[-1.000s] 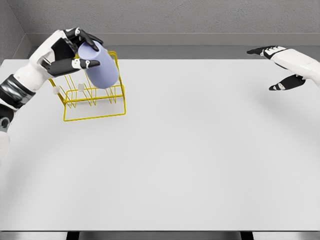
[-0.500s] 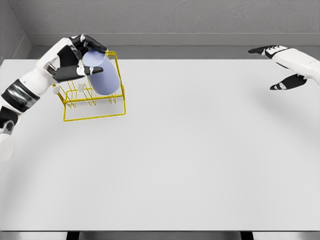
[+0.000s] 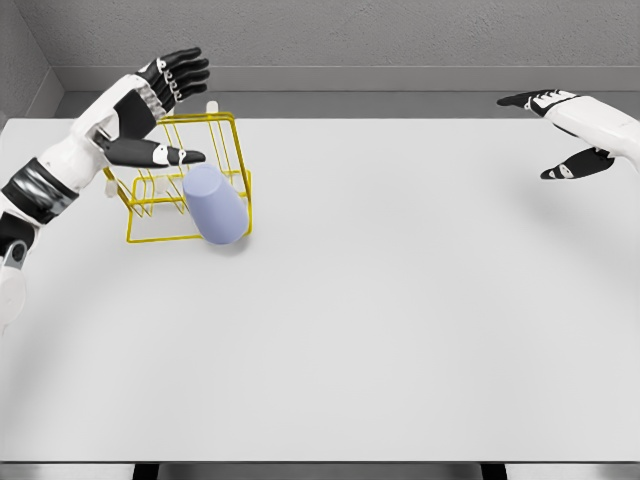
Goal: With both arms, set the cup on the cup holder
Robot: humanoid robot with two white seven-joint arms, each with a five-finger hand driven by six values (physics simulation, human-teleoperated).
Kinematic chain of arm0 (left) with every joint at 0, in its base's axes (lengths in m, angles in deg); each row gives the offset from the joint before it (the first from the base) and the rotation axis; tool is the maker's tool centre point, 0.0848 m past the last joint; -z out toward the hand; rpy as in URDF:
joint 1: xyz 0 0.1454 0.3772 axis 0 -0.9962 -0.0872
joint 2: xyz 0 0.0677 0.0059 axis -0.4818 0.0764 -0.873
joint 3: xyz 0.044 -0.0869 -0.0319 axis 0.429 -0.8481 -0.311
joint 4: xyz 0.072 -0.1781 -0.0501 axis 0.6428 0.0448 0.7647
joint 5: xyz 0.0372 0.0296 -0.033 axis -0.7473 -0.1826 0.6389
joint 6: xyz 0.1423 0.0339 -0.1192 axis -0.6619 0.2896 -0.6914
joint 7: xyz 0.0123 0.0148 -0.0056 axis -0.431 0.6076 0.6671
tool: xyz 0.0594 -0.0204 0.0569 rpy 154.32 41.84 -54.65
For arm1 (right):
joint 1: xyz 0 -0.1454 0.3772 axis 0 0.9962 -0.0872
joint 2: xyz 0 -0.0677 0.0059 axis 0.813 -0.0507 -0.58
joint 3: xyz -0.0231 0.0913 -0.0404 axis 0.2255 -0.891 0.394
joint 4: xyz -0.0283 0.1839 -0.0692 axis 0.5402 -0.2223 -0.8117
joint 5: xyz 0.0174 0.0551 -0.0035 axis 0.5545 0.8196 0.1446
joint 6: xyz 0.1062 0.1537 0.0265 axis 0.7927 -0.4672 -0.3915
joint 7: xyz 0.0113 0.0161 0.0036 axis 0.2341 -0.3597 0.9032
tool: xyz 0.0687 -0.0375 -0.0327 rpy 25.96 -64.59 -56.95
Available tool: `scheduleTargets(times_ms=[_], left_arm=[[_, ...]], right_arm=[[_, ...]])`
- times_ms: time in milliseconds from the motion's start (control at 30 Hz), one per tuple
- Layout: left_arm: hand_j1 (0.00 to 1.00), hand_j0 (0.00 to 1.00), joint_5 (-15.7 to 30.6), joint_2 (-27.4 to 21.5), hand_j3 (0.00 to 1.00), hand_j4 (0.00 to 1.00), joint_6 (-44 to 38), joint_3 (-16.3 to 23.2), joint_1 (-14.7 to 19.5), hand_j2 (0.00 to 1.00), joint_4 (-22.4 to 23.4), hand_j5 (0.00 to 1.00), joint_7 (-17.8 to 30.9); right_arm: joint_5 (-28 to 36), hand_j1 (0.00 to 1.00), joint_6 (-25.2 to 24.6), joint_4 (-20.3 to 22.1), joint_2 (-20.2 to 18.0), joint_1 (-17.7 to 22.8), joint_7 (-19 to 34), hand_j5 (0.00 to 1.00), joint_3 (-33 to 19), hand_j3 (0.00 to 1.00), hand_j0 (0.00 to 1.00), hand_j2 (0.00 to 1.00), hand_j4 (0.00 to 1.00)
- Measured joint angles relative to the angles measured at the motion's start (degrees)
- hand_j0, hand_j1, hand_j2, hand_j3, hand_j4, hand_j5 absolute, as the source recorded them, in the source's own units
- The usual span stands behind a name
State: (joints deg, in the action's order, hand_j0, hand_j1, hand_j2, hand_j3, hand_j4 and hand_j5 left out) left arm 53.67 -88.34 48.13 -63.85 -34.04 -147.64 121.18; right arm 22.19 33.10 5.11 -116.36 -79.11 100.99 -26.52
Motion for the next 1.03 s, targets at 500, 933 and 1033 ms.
scheduleTargets(times_ms=[500, 933, 1033], left_arm=[[1.0, 1.0, 0.6, -0.6, 1.0, 1.0, 2.4, 0.0, -1.9, 1.0, -3.4, 1.0, 0.0], [0.98, 0.98, -1.9, -16.3, 0.98, 0.98, 18.6, 0.4, -11.8, 0.98, -14.0, 0.98, 0.0], [0.97, 0.97, -2.6, -17.8, 0.97, 0.97, 22.1, 2.0, -11.9, 0.97, -14.6, 0.97, 0.0]], right_arm=[[0.0, 1.0, 0.0, 0.0, 0.0, 0.1, 0.0, 1.0, 0.0, 1.0, 1.0, 1.0, 1.0], [0.0, 1.0, 0.0, 0.0, -0.4, 0.3, -0.1, 1.0, -0.7, 1.0, 1.0, 1.0, 1.0], [0.0, 1.0, 0.0, 0.0, -0.3, 0.3, -0.1, 1.0, -0.8, 1.0, 1.0, 1.0, 1.0]])
